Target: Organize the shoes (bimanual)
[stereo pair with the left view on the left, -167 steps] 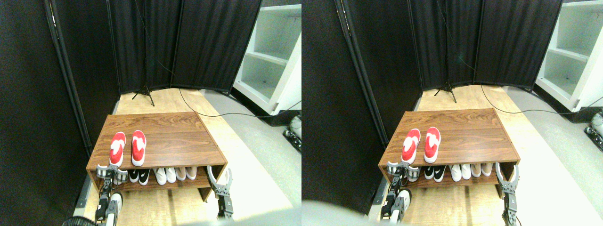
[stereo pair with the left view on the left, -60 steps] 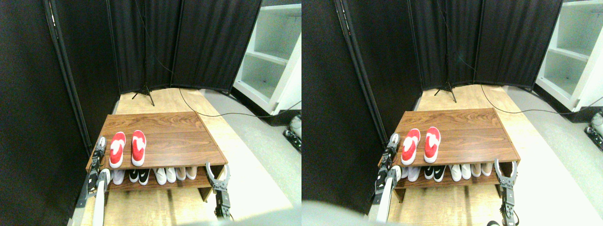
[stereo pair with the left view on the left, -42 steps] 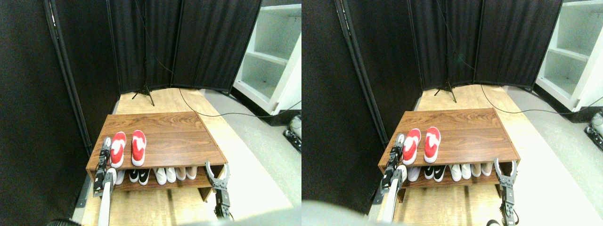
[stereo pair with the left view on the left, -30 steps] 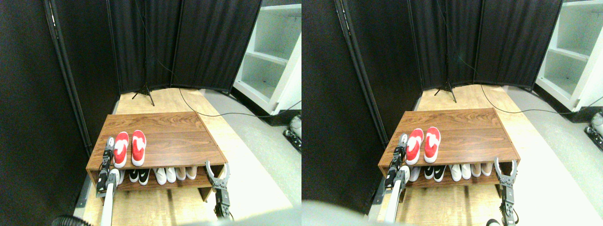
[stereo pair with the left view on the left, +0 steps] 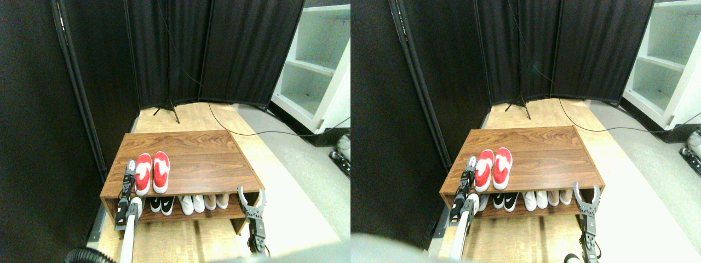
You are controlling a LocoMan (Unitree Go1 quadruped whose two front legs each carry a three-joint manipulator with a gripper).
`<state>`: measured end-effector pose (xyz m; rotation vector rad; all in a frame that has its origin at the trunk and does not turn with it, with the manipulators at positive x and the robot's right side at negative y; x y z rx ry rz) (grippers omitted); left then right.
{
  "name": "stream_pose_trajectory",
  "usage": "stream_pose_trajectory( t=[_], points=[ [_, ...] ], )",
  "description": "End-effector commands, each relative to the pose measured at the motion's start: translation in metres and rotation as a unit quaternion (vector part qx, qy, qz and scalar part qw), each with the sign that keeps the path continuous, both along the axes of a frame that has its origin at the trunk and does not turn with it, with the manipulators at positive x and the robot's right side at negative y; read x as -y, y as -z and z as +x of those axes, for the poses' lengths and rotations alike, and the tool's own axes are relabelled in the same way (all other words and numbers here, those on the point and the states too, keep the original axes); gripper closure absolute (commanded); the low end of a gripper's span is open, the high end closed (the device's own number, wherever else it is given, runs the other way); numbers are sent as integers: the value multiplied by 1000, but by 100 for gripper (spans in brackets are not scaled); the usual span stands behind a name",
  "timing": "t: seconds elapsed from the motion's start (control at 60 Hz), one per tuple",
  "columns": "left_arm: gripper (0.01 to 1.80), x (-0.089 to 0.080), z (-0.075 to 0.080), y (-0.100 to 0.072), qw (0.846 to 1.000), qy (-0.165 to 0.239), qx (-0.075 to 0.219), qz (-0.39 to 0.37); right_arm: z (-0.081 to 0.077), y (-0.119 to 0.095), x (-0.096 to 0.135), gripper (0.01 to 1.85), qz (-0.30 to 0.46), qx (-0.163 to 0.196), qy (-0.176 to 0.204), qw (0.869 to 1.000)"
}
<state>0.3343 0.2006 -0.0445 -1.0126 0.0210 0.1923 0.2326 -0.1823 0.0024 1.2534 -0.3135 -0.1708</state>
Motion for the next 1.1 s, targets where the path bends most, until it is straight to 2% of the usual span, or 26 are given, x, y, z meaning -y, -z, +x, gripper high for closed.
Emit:
stream_pose_trajectory(
  t=[0.017, 0.367, 0.6, 0.717, 0.817, 1.05, 1.1],
  points=[
    [180, 5, 4, -1, 1000, 4, 18, -16, 2, -4, -2, 142, 2, 10, 3, 1000],
    [180, 11, 7, 7, 1000, 0, 16, -6, 8, -2, -4, 142, 5, 11, 8, 1000],
    [180, 1, 12, 7, 1000, -6, 23, -13, 11, -1, -6, 144, 2, 6, 11, 1000],
    [180, -10, 16, 5, 999, -6, 31, -44, 14, 0, -7, 142, 1, 2, 11, 1000],
    [180, -22, 15, 3, 999, -9, 41, -33, 16, -1, -9, 142, 0, 2, 11, 1000],
    [180, -73, 7, -8, 997, -2, 75, 14, 19, 1, -9, 142, -6, 1, 2, 1000],
    [180, -77, 5, -11, 997, -4, 82, 15, 20, 1, -9, 141, 3, 1, 0, 1000]
  ],
)
